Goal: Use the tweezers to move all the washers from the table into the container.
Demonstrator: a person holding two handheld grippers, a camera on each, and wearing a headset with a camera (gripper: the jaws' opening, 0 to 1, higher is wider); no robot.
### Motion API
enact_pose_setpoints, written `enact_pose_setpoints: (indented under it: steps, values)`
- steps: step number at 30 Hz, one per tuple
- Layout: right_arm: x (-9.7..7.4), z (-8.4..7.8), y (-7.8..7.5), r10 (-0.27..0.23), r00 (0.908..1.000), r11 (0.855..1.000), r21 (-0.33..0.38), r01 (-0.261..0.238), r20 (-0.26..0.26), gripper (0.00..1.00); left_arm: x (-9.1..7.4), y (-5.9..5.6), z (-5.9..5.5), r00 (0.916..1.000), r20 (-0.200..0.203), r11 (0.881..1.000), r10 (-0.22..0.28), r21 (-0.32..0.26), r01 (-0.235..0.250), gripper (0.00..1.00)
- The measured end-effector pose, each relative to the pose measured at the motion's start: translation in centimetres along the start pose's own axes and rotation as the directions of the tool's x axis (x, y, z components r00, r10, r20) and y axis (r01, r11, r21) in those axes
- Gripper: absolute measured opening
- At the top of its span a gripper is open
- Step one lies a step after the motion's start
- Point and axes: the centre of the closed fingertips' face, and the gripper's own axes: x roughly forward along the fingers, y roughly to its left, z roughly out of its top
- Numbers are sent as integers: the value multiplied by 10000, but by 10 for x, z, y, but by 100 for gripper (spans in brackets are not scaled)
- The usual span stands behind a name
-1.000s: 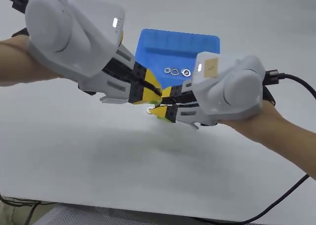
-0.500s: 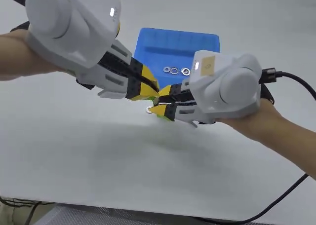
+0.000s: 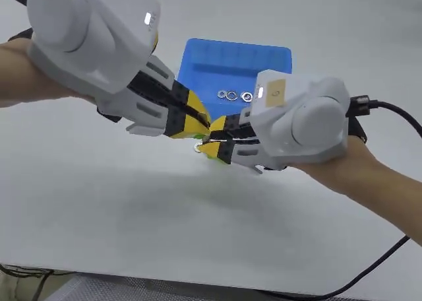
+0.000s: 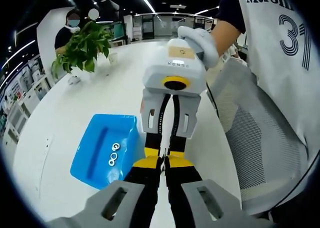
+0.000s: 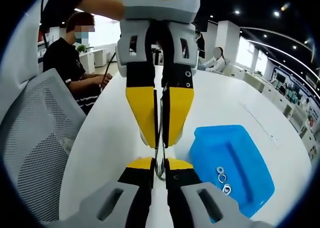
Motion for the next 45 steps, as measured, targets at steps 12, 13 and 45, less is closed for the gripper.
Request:
enact_pose_setpoints:
  steps: [12, 13, 45]
  values:
    - [-28, 32, -8, -248, 9987, 9985, -481, 270, 444, 9, -23, 4, 30, 9995, 112, 9968, 295, 743, -303, 7]
    - [-30, 35, -10, -243, 9984, 9987, -444, 266, 503, 9, -25, 4, 32, 9994, 116, 9959, 320, 843, -329, 7]
    - [-24, -2, -104, -1242, 9919, 9906, -617, 1223, -273, 10, 10, 99, 27, 9994, -61, 9848, 337, 1706, -322, 8]
